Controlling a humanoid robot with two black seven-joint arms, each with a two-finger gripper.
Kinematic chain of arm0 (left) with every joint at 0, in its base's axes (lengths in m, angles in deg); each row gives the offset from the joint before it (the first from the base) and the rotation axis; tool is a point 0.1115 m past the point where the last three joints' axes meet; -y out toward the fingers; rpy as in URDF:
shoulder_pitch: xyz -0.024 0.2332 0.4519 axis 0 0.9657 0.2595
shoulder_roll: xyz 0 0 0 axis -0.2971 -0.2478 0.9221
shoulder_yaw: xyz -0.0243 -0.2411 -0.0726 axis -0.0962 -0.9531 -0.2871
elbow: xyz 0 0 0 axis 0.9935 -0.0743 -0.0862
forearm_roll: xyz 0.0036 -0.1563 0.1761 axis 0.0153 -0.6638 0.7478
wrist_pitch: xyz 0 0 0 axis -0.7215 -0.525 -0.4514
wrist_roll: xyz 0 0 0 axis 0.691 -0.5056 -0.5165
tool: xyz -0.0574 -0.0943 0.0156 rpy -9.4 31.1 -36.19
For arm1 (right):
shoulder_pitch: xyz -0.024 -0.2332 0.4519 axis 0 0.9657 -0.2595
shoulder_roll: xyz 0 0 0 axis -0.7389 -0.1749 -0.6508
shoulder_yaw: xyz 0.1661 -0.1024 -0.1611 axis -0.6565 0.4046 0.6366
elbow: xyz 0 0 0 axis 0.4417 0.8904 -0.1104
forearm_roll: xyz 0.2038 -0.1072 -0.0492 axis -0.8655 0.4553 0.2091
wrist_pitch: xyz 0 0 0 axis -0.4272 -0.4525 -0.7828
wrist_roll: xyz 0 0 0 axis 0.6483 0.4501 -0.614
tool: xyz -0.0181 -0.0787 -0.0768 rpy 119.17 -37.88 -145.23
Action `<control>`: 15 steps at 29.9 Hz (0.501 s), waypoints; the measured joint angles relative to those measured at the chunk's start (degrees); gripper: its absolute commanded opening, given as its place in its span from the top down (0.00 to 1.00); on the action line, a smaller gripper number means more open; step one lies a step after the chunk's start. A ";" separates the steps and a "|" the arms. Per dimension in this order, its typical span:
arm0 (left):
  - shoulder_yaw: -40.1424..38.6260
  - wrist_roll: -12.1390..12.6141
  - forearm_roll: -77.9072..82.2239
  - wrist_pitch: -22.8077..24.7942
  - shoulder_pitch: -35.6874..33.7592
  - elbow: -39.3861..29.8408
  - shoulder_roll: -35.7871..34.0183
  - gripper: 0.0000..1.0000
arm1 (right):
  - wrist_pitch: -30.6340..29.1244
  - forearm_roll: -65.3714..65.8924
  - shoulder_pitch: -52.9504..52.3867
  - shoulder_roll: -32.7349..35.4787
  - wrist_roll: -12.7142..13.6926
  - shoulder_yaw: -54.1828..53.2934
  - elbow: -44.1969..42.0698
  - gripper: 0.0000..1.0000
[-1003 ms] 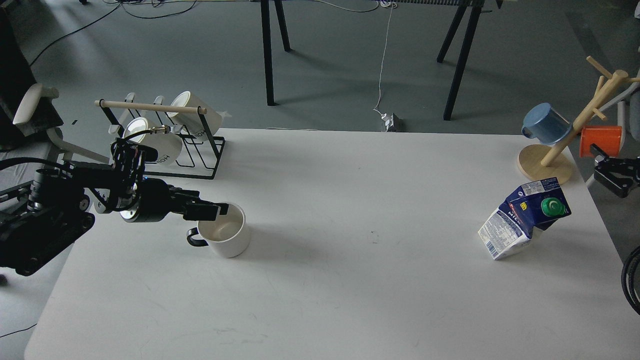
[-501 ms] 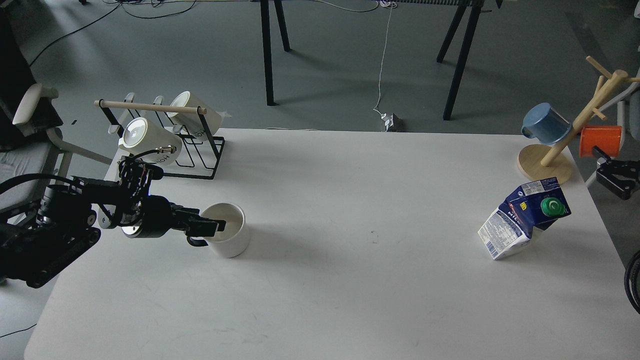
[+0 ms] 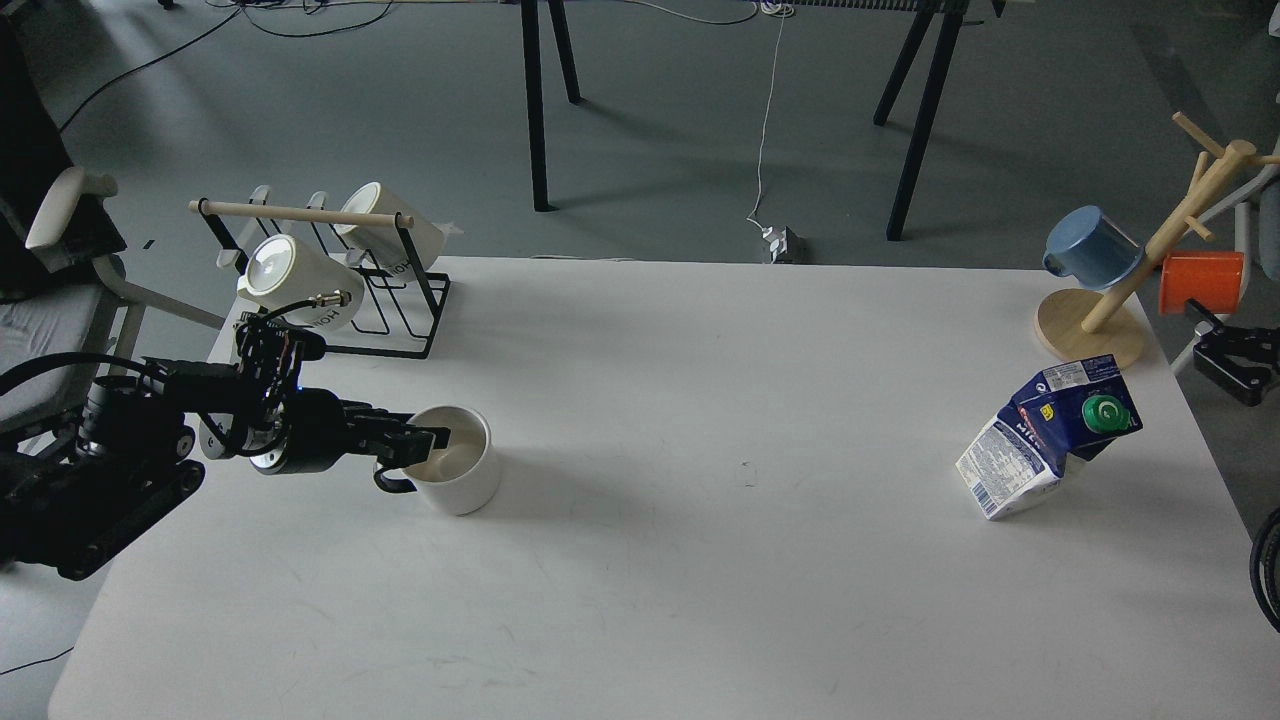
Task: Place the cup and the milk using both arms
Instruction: 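Lower the left gripper into the white mug's rim and grasp it, then slide the white mug with the left gripper toward the table center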
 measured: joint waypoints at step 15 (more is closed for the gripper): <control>-1.46 0.00 -1.37 -1.49 -2.58 -2.82 -1.34 1.00 | 0.00 -0.03 0.06 0.26 0.00 -0.37 -1.15 0.01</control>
